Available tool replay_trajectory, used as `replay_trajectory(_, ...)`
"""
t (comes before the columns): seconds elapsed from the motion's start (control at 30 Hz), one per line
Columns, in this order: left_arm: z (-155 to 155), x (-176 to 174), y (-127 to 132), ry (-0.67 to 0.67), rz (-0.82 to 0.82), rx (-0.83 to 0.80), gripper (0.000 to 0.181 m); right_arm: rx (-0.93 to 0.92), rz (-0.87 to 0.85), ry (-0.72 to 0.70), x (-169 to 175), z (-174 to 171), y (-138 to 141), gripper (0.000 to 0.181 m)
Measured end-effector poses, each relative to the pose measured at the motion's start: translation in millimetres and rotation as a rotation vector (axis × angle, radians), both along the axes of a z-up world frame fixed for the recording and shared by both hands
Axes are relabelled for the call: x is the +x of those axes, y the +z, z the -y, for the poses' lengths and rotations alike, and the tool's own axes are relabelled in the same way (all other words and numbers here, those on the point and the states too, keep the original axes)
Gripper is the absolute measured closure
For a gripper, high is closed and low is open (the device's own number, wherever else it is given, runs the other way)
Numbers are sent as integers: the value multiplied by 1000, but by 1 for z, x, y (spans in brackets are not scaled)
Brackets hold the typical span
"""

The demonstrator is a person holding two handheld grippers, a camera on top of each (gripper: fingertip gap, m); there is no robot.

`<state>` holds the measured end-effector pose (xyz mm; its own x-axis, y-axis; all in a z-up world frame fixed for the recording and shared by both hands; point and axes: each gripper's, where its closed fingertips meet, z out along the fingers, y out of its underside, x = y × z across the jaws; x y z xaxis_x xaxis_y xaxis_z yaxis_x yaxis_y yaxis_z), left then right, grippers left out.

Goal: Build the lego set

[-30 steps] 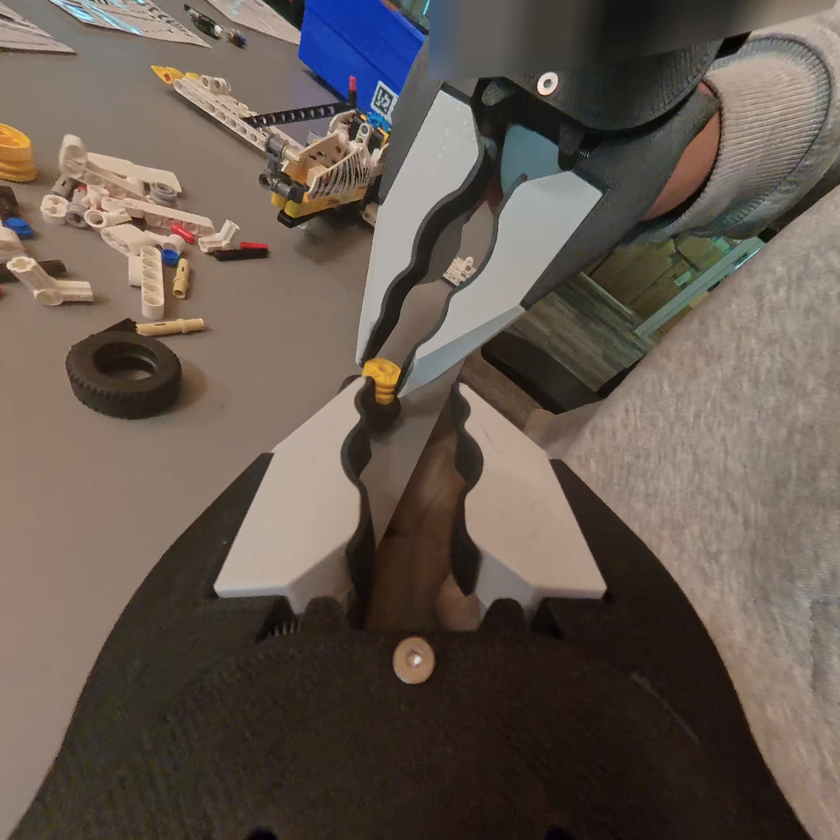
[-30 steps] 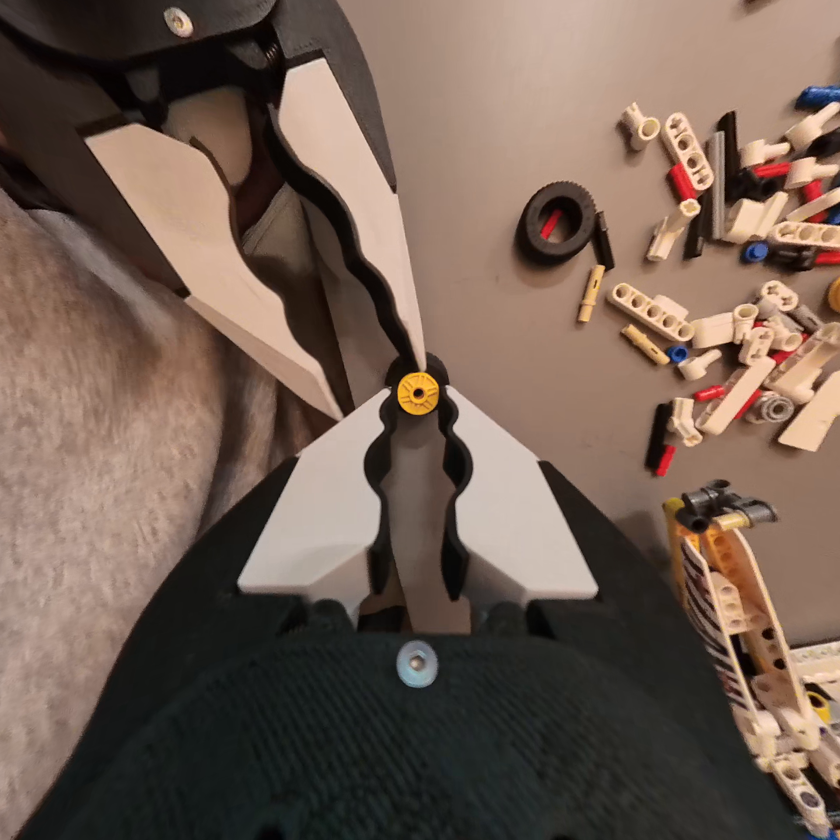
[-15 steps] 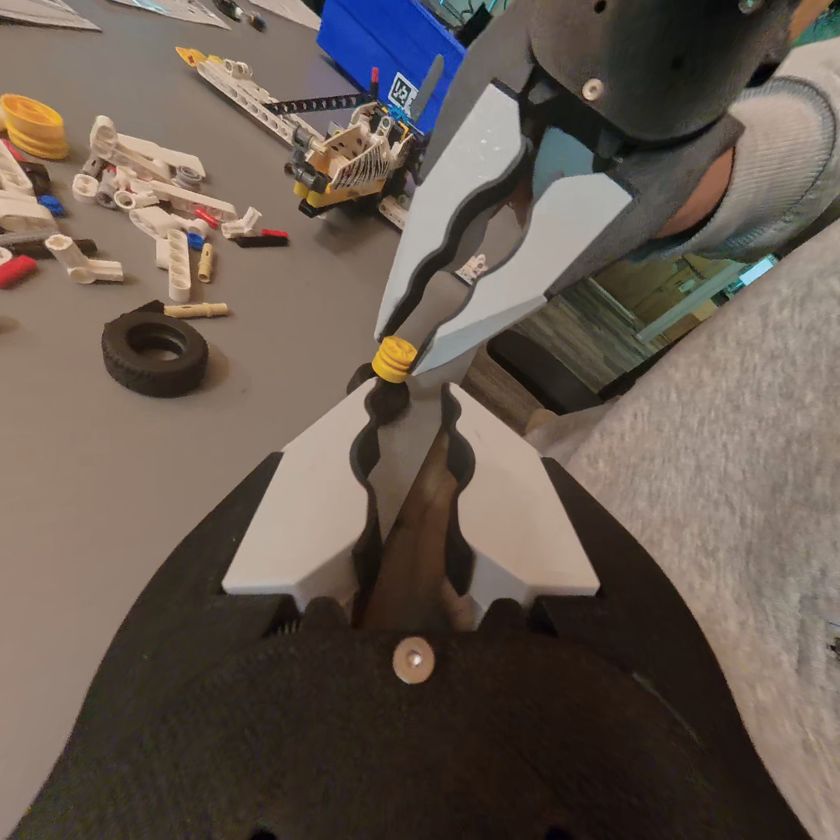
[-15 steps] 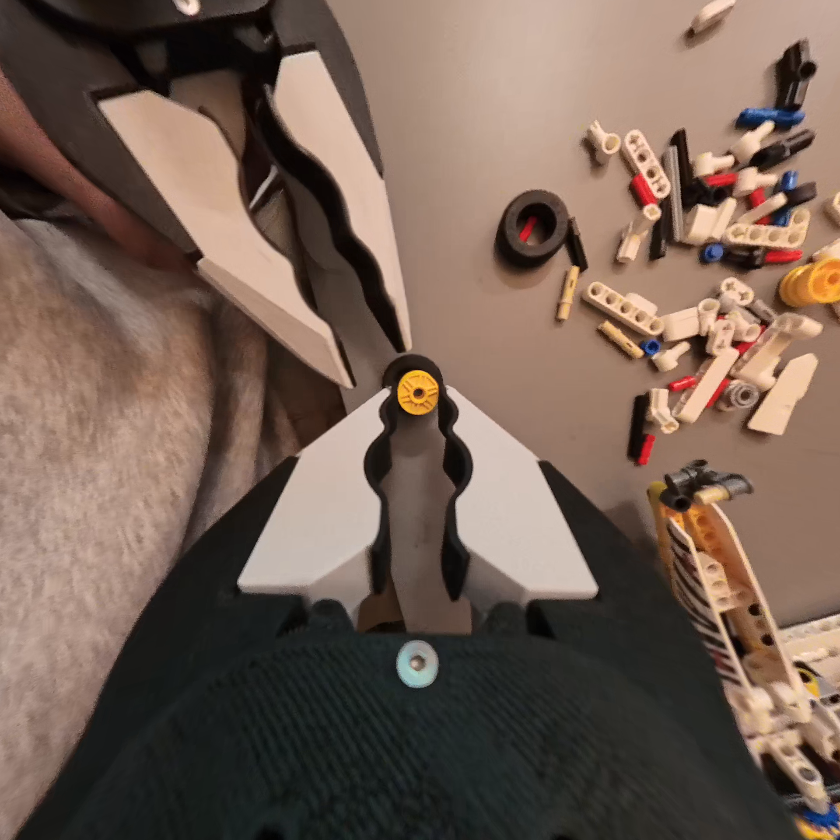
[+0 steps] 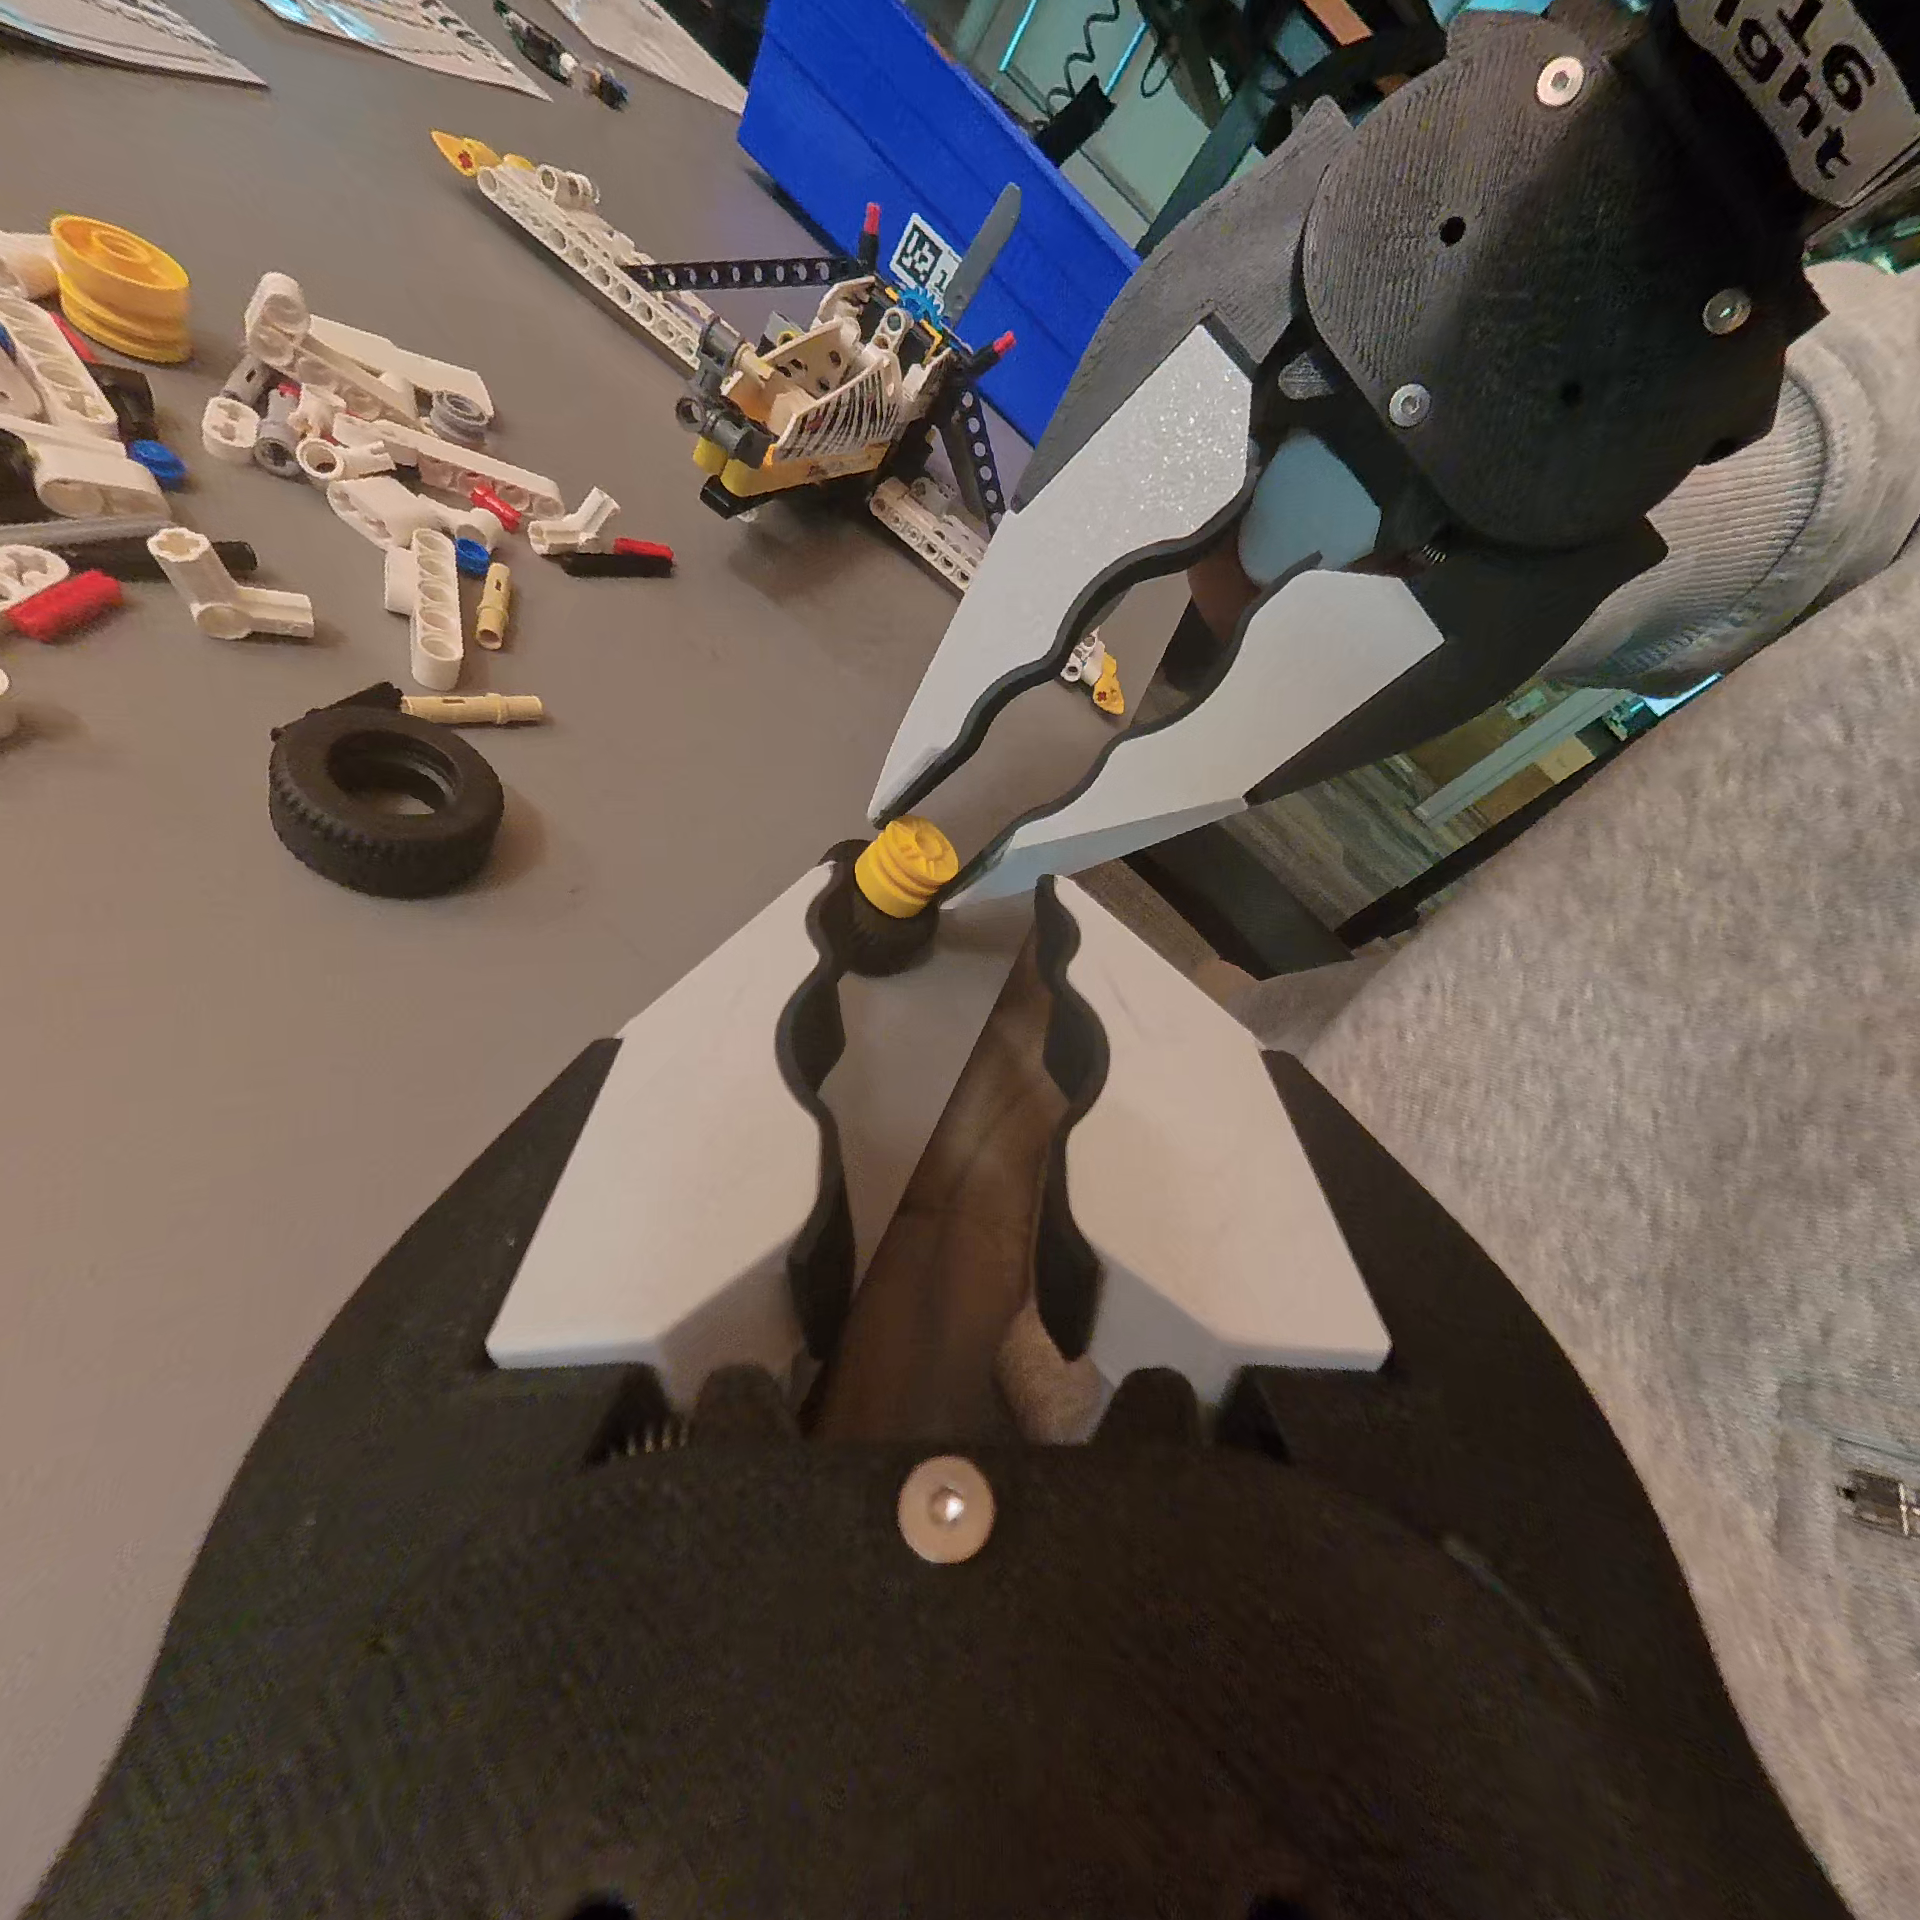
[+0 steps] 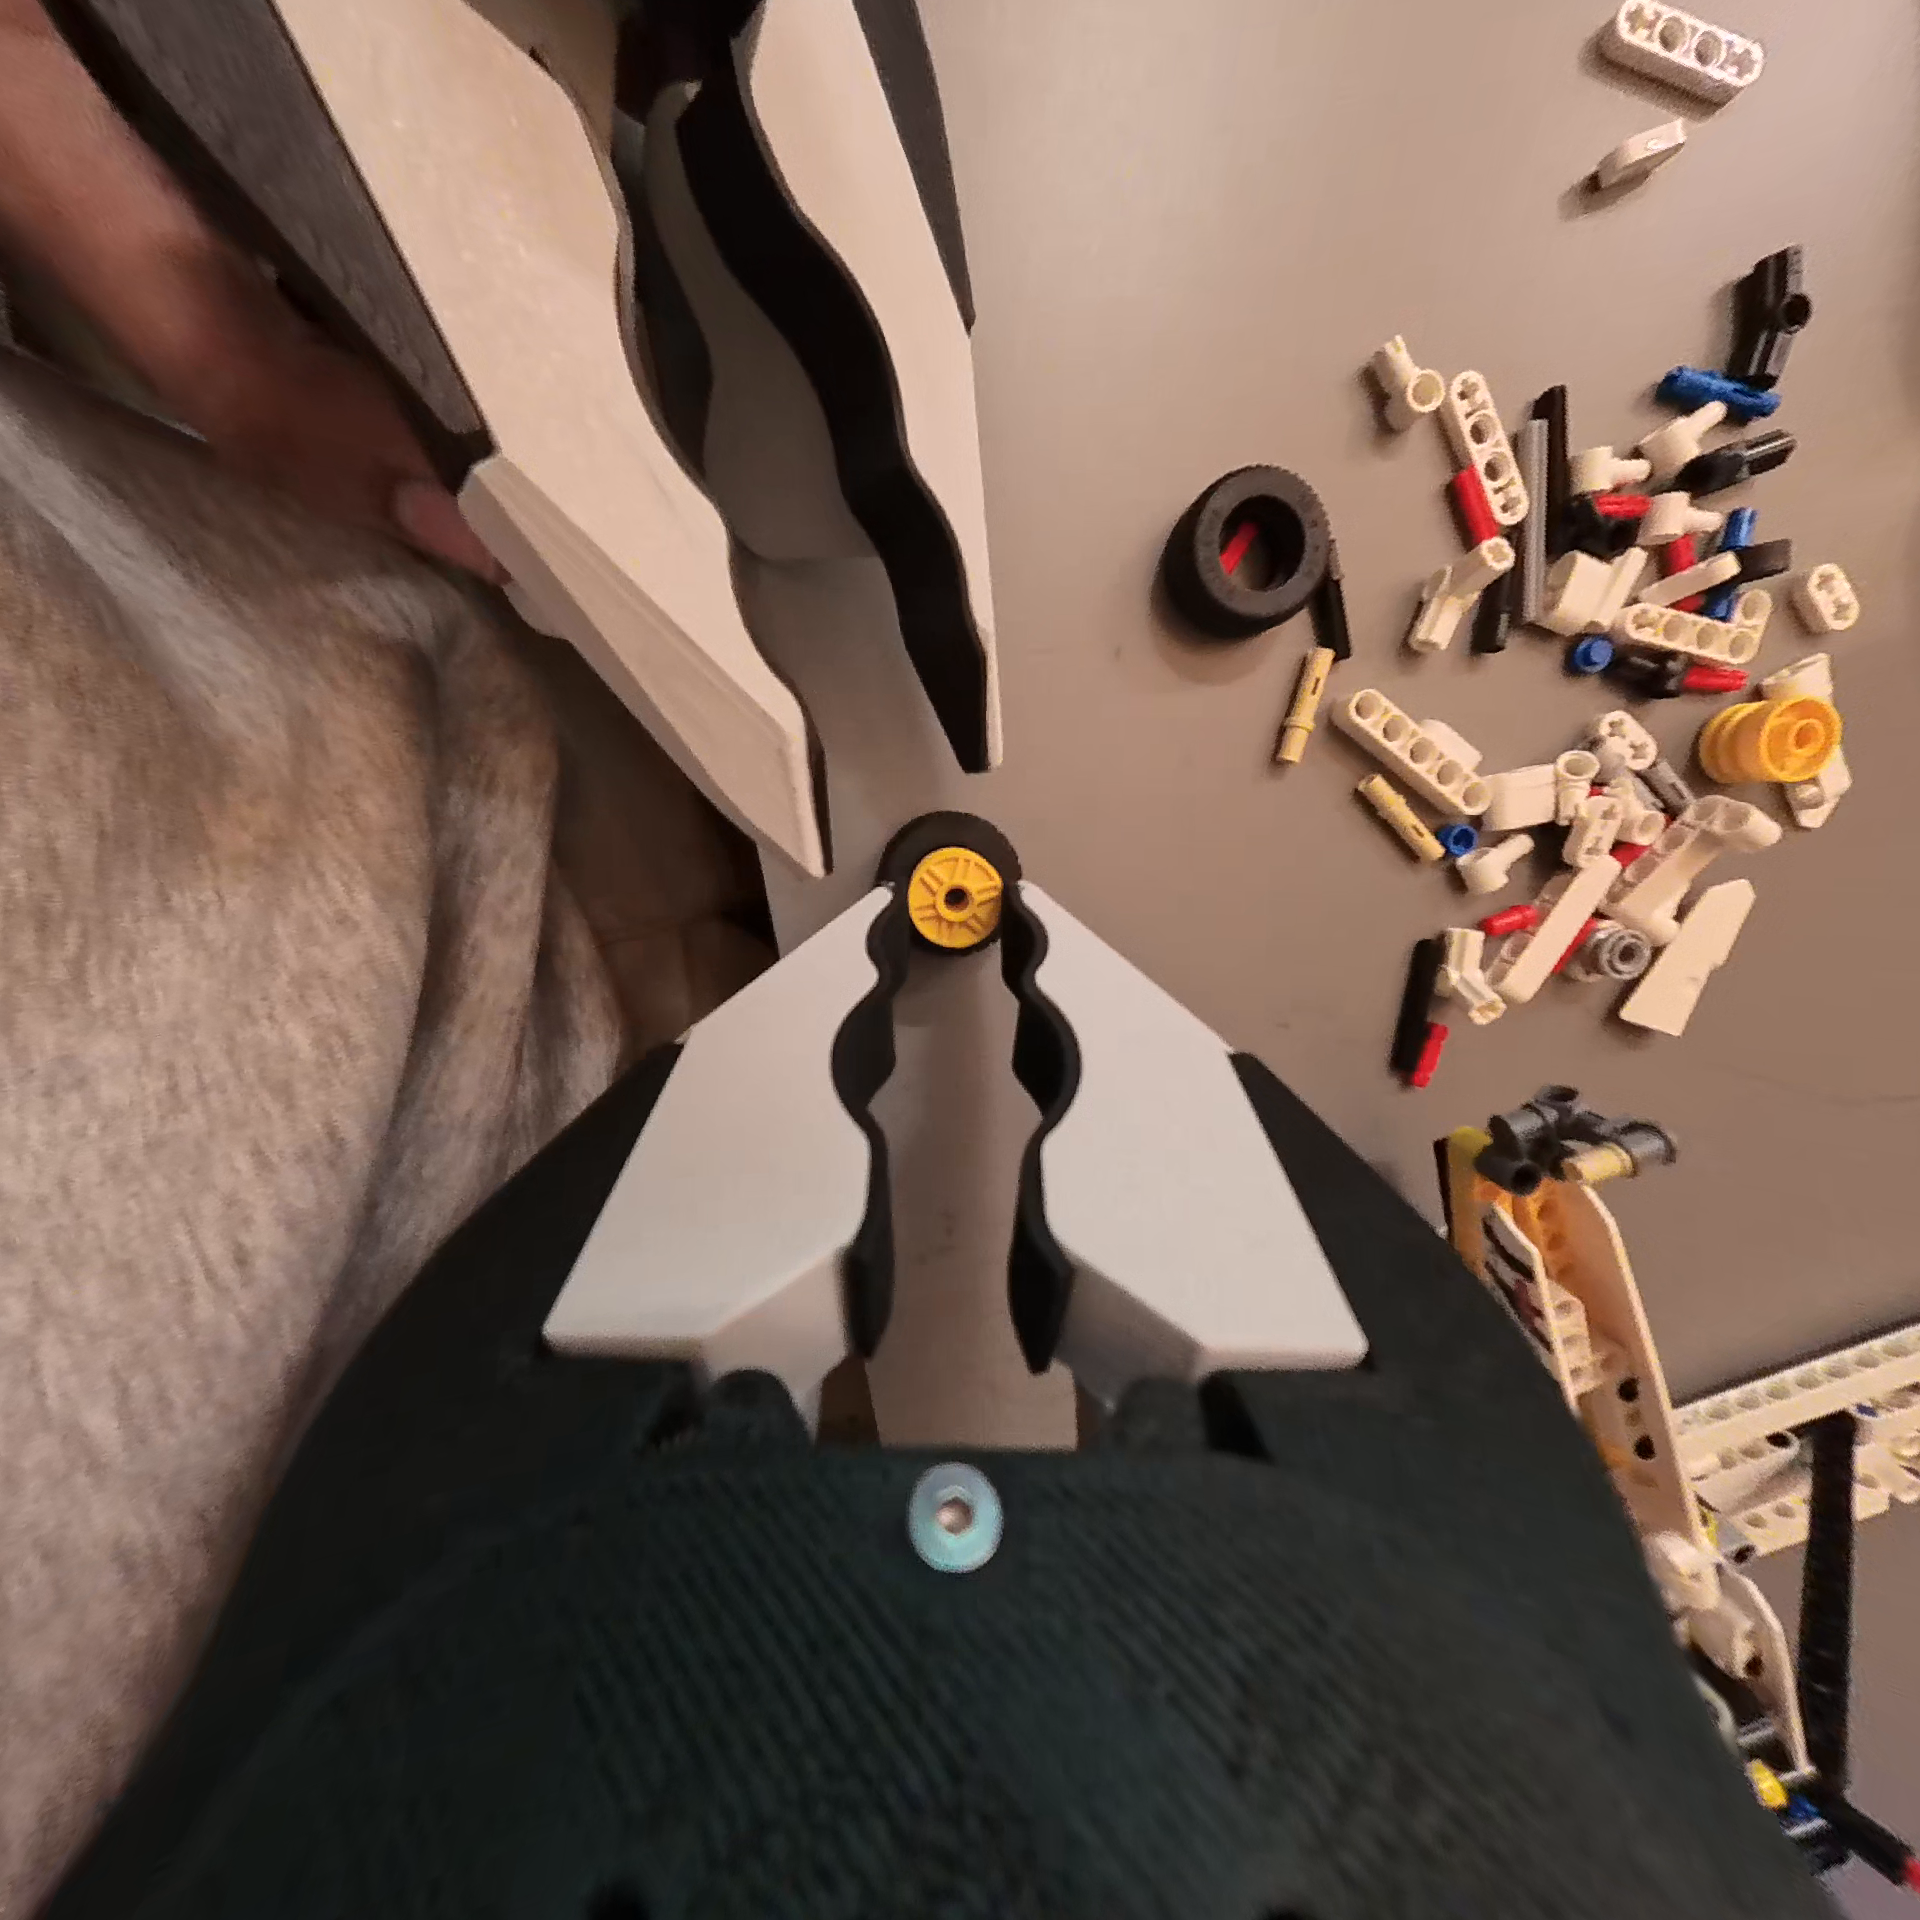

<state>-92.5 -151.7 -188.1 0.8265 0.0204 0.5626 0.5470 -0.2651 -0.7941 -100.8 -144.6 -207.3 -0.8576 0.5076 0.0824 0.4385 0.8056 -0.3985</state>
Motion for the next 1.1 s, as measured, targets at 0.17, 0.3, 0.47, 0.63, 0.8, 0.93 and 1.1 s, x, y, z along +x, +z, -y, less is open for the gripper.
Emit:
replay_trajectory(0.17,-1,0,0,2,4,1,149,35,39,11,0,1,-1,165)
replay_trajectory(0.3,-1,0,0,6,5,1,150,26,34,16,-1,1,-1,165)
replay_trajectory(0.47,0,-1,0,7,12,6,151,-11,32,-8,-1,2,-1,165)
replay_trajectory(0.63,0,-2,0,9,14,6,152,-11,26,-1,0,1,-1,165)
replay_trajectory(0.8,0,-3,-1,21,23,8,153,-31,31,3,0,2,-1,165)
replay_trajectory(0.93,0,-4,-1,42,24,5,155,-49,9,13,0,2,-1,165)
replay_trajectory(1.1,-4,-7,-2,68,61,9,163,-109,-23,15,-1,3,-1,165)
